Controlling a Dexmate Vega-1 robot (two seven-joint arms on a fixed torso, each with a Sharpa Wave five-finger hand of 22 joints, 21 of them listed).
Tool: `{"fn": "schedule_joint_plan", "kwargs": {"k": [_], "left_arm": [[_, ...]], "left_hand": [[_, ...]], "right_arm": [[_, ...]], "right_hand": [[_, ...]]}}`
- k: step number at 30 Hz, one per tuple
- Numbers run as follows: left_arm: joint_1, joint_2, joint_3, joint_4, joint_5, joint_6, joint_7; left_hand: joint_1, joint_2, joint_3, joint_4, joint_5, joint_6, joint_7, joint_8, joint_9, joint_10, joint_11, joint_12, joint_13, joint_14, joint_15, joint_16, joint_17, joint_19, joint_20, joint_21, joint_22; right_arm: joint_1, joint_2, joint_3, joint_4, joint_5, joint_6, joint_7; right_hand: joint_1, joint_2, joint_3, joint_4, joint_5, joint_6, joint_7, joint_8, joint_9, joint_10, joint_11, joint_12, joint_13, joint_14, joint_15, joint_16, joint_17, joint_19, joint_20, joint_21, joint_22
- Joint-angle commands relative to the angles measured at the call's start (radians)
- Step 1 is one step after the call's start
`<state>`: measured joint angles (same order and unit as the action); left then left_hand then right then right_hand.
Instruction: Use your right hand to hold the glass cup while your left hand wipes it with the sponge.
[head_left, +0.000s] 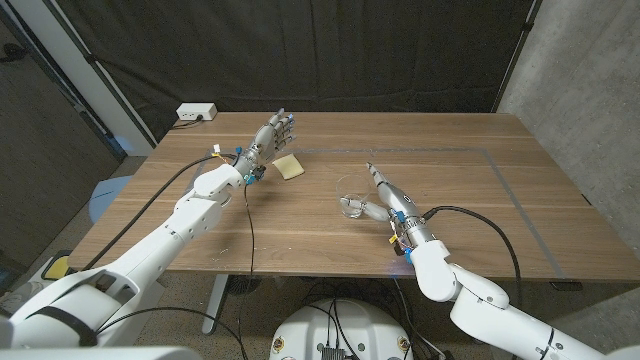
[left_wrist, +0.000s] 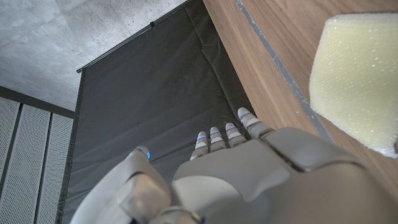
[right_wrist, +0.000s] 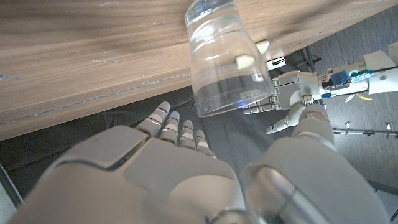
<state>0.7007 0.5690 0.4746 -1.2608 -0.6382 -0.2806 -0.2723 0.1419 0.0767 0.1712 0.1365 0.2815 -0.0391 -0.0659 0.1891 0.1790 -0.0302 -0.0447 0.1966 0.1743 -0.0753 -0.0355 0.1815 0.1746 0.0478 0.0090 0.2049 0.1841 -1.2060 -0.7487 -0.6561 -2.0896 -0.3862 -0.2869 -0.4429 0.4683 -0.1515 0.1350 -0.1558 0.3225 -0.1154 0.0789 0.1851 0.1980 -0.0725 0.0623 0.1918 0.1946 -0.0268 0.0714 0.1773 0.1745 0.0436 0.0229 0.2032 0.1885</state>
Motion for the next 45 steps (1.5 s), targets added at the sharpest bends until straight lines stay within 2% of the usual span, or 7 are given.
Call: {"fn": "schedule_joint_plan", "kwargs": {"k": [1, 17, 34, 38, 40, 42, 45], "left_arm": [[-0.016, -0.01, 0.004, 0.024, 0.001, -0.002, -0.011], [-0.037, -0.03, 0.004, 0.073, -0.002, -0.016, -0.038], [-0.04, -0.03, -0.003, 0.076, -0.002, -0.011, -0.032], [-0.043, -0.032, -0.002, 0.076, 0.0, -0.011, -0.031], [-0.044, -0.032, -0.002, 0.075, 0.0, -0.008, -0.032], [-0.044, -0.031, -0.001, 0.074, 0.003, -0.008, -0.031], [-0.044, -0.031, -0.001, 0.069, 0.004, -0.005, -0.027]], "left_hand": [[0.001, 0.003, -0.004, 0.0, 0.005, 0.003, 0.0, 0.005, 0.004, 0.006, -0.002, -0.002, 0.006, 0.006, -0.018, 0.0, 0.001, 0.01, 0.002, 0.007, 0.003], [0.0, 0.004, -0.008, 0.001, 0.006, 0.003, 0.001, 0.004, 0.004, 0.006, -0.001, -0.002, 0.006, 0.006, -0.016, 0.0, 0.001, 0.009, 0.002, 0.006, 0.003], [0.0, 0.004, -0.012, 0.002, 0.006, 0.004, -0.001, 0.004, 0.004, 0.007, -0.003, -0.002, 0.006, 0.007, -0.017, 0.0, 0.001, 0.01, 0.002, 0.007, 0.003], [0.0, 0.004, -0.013, 0.002, 0.007, 0.002, 0.0, 0.004, 0.004, 0.006, -0.004, -0.003, 0.006, 0.007, -0.017, 0.0, 0.001, 0.011, 0.001, 0.007, 0.003], [0.0, 0.005, -0.013, 0.002, 0.007, 0.002, 0.0, 0.003, 0.004, 0.005, -0.002, -0.003, 0.006, 0.007, -0.016, 0.0, 0.001, 0.01, 0.001, 0.007, 0.003], [0.0, 0.005, -0.014, 0.002, 0.007, 0.002, 0.001, 0.003, 0.004, 0.005, -0.002, -0.003, 0.006, 0.007, -0.016, 0.0, 0.001, 0.011, 0.001, 0.007, 0.003], [0.0, 0.005, -0.014, 0.002, 0.007, 0.001, 0.001, 0.003, 0.004, 0.005, -0.002, -0.003, 0.006, 0.006, -0.017, 0.0, 0.001, 0.011, 0.002, 0.007, 0.003]], "right_arm": [[0.046, 0.016, -0.053, 0.025, -0.041, -0.048, 0.04], [0.095, 0.083, -0.056, 0.116, -0.025, -0.051, 0.0], [0.135, 0.088, -0.054, 0.175, 0.08, 0.038, 0.076], [0.139, 0.091, -0.04, 0.205, 0.151, 0.113, 0.102], [0.144, 0.088, -0.034, 0.221, 0.188, 0.15, 0.126], [0.144, 0.09, -0.031, 0.231, 0.212, 0.169, 0.138], [0.146, 0.091, -0.03, 0.235, 0.222, 0.175, 0.144]], "right_hand": [[0.02, 0.003, -0.006, -0.003, 0.012, -0.017, -0.001, 0.002, 0.002, -0.014, 0.0, -0.003, 0.0, -0.01, 0.0, -0.001, 0.004, -0.002, -0.011, -0.004, 0.004], [0.072, 0.024, -0.001, -0.005, 0.024, -0.028, 0.007, 0.01, 0.003, -0.019, 0.0, 0.007, 0.001, 0.003, -0.017, 0.008, 0.005, 0.025, -0.019, 0.008, 0.003], [0.116, 0.026, -0.007, -0.002, 0.031, 0.045, -0.004, 0.041, 0.005, -0.013, 0.018, 0.018, 0.002, 0.001, 0.0, 0.007, 0.005, 0.02, -0.005, 0.006, 0.004], [0.128, 0.074, 0.003, 0.016, 0.035, 0.096, -0.02, 0.056, 0.005, -0.008, 0.033, 0.022, 0.002, -0.009, 0.016, 0.006, 0.007, 0.004, 0.011, 0.002, 0.006], [0.136, 0.107, 0.01, 0.027, 0.033, 0.15, -0.061, 0.068, 0.003, -0.014, 0.039, 0.023, 0.003, -0.038, 0.031, 0.001, 0.007, -0.029, 0.026, -0.006, 0.007], [0.141, 0.121, 0.014, 0.029, 0.03, 0.154, -0.061, 0.065, 0.002, -0.023, 0.039, 0.02, 0.003, -0.058, 0.037, -0.003, 0.007, -0.056, 0.04, -0.013, 0.008], [0.149, 0.128, 0.018, 0.027, 0.029, 0.141, -0.057, 0.057, 0.001, -0.029, 0.039, 0.019, 0.003, -0.062, 0.039, -0.002, 0.007, -0.058, 0.042, -0.012, 0.008]]}}
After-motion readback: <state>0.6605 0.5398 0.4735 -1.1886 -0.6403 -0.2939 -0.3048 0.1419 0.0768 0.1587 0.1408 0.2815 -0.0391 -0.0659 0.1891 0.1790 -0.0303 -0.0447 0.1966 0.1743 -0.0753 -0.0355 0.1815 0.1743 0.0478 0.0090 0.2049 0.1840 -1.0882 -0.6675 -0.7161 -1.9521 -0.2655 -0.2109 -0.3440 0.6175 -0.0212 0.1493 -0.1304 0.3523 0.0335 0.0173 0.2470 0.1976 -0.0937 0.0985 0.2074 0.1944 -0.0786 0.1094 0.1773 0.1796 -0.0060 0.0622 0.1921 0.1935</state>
